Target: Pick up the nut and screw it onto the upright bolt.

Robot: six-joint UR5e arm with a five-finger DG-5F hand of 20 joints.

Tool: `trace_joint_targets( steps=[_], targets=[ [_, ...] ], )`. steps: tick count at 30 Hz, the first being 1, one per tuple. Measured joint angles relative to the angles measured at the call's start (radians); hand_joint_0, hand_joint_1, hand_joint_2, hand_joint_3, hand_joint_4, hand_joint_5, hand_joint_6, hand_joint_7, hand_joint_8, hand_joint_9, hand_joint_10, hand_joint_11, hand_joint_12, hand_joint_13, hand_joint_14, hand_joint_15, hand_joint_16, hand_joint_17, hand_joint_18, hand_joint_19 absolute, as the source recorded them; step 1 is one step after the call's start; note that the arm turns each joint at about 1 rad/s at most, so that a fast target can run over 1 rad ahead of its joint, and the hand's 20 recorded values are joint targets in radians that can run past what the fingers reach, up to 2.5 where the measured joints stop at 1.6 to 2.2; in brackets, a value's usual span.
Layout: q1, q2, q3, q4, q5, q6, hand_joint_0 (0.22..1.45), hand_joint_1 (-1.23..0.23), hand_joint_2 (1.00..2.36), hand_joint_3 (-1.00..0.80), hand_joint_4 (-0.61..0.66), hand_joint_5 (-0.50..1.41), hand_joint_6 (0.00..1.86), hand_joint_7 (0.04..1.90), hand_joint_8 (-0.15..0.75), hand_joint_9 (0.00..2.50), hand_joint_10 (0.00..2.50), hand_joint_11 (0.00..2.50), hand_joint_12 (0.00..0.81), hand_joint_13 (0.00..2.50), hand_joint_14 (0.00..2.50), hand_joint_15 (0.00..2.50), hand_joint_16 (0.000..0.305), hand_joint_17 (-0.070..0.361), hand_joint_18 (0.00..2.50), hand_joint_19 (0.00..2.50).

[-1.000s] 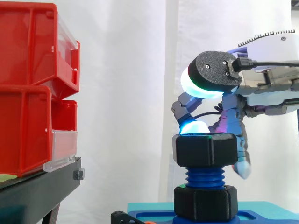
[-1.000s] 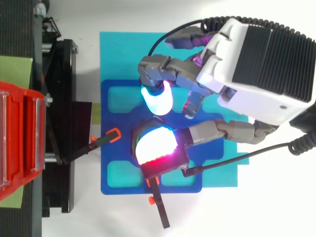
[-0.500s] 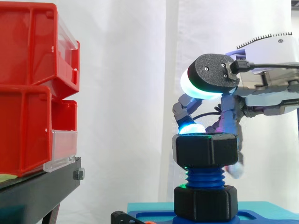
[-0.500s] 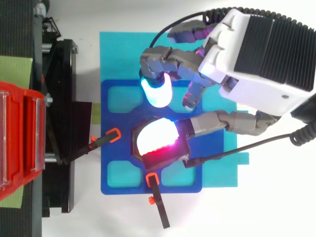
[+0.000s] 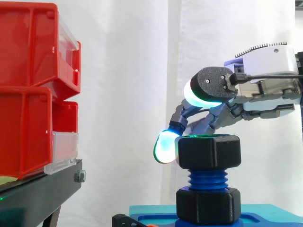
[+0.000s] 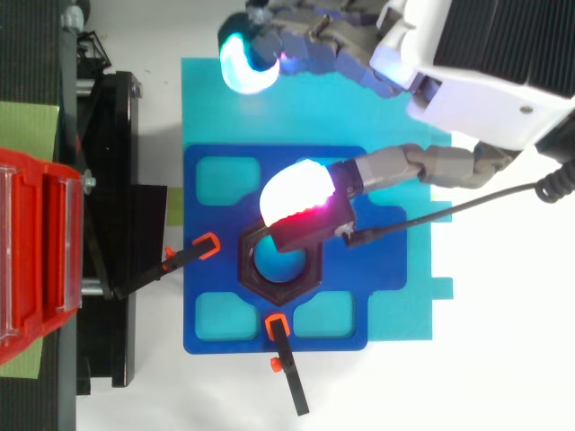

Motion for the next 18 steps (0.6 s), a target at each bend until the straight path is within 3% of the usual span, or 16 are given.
trace_joint_targets(
  steps=[3,6,18],
  targets=[
    [-0.009,0.000,0.000,0.009,-0.027,-0.022,0.39,-0.14,1.00,-0.50,0.19,-0.16,0.50,0.61,0.276,0.46,0.00,0.00,0.406,0.05,0.00,0.00,0.057,0.128,0.00,0.00],
    [-0.008,0.000,0.000,0.037,-0.047,-0.032,0.39,-0.12,1.00,-0.50,0.19,-0.16,0.50,0.63,0.263,0.39,0.00,0.00,0.404,0.00,0.00,0.00,0.059,0.132,0.00,0.00],
    [0.028,0.000,0.001,0.078,-0.058,-0.021,0.39,-0.13,1.00,-0.50,0.19,-0.14,0.50,0.67,0.263,0.39,0.00,0.00,0.405,0.00,0.00,0.00,0.062,0.139,0.00,0.00]
  ],
)
